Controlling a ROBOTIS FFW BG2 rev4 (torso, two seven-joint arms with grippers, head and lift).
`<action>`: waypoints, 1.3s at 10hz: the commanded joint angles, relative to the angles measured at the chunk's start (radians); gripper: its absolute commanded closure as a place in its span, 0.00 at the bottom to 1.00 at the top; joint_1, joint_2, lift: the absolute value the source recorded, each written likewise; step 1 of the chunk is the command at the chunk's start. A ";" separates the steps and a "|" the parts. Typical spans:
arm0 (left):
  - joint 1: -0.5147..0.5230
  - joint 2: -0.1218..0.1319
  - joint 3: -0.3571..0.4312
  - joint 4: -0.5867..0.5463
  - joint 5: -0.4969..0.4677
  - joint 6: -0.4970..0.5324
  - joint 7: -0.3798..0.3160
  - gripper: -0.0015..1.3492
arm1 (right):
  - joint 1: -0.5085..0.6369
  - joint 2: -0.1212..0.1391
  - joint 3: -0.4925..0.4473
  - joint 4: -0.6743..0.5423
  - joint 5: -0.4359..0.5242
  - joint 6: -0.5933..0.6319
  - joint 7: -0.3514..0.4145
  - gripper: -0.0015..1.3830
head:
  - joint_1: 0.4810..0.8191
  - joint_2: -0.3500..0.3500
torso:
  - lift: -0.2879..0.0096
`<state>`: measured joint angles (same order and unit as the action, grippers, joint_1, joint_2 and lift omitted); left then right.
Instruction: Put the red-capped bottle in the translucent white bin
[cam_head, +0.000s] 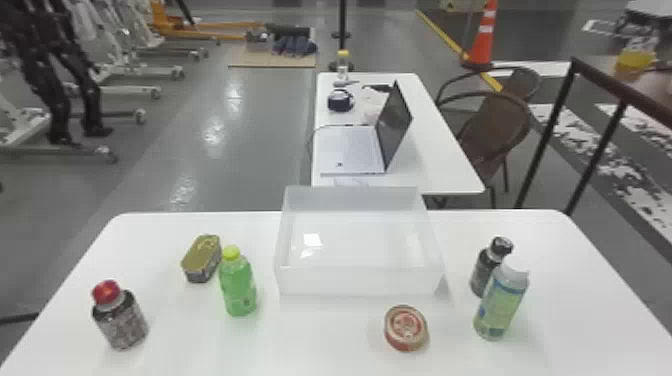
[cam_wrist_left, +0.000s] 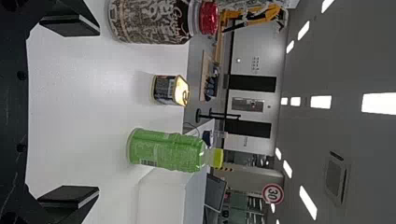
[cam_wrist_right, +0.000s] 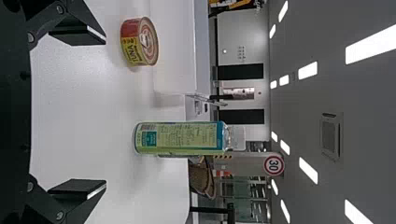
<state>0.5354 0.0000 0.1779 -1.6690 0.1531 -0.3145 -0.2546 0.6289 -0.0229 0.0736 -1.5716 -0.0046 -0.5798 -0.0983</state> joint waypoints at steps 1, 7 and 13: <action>0.000 -0.003 0.000 0.000 0.000 0.000 0.000 0.08 | 0.000 0.000 0.000 -0.001 0.000 0.000 -0.001 0.15 | 0.20 0.50 | 0.63; 0.000 -0.003 0.000 0.000 0.005 0.005 0.000 0.08 | 0.002 0.000 0.000 -0.001 0.000 0.000 -0.001 0.15 | 0.20 0.50 | 0.63; -0.124 -0.003 0.043 0.035 -0.038 0.083 0.048 0.08 | 0.000 0.001 0.000 0.002 0.000 0.000 0.000 0.15 | 0.20 0.50 | 0.63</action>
<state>0.4217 0.0000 0.2151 -1.6353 0.1307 -0.2340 -0.2063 0.6290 -0.0214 0.0736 -1.5697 -0.0046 -0.5798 -0.0982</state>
